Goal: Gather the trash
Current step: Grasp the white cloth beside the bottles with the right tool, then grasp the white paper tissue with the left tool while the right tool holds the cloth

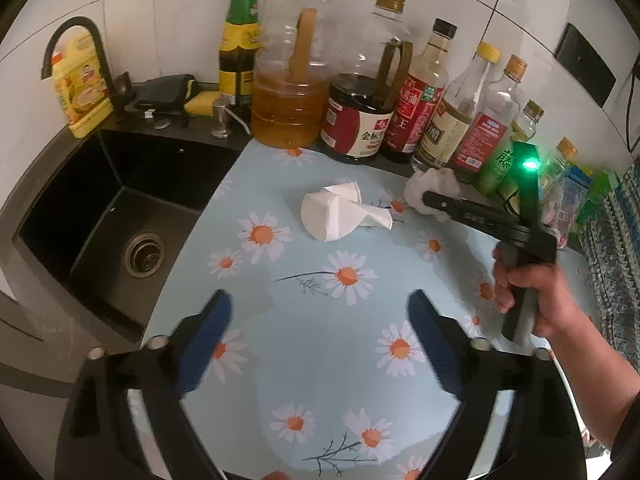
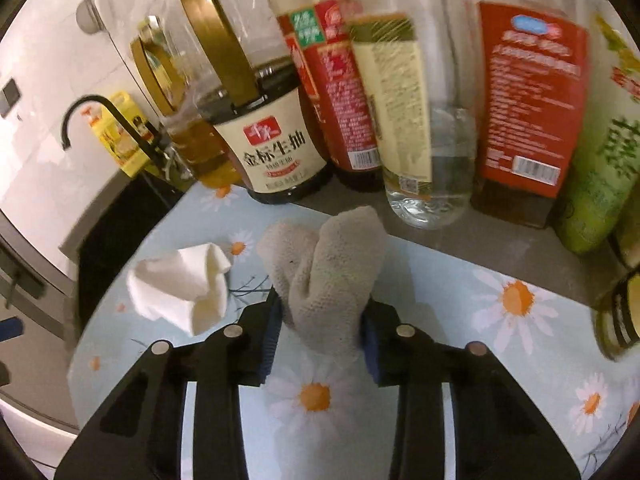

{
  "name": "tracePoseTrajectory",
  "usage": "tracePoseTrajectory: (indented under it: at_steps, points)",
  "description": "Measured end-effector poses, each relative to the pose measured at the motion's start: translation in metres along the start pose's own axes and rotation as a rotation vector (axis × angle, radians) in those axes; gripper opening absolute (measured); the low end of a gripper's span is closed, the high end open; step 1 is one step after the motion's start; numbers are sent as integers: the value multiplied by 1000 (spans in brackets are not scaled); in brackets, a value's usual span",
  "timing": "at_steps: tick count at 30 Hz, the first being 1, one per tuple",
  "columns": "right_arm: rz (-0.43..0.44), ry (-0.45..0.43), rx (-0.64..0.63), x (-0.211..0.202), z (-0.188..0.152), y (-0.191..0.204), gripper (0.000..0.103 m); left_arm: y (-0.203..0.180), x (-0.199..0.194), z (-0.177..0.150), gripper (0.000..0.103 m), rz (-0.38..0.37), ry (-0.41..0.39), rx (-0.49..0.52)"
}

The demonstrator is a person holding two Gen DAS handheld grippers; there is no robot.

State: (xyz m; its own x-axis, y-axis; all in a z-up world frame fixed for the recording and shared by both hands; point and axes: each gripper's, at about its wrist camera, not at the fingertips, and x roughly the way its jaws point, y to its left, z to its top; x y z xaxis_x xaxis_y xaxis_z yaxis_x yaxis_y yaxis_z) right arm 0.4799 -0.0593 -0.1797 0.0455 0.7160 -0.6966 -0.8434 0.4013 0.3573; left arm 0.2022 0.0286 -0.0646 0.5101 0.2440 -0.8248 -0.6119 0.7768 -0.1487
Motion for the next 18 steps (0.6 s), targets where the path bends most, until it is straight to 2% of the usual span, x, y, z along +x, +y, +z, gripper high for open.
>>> tracePoseTrajectory:
  at_steps: [4,10,15,18]
  points:
    - [20,-34,18,-33,-13,-2,36,-9,17,11,96,-33,39,45]
    - [61,-85,61,-87,-52,-8,36,-21,48,29,96,-32,81,125]
    - [65,-91,83,-116,-85,-11,36,-35,80,43,96,14,144,256]
    - [72,-90,102,-133,-103,-15,36,-48,99,47,96,93,178,366]
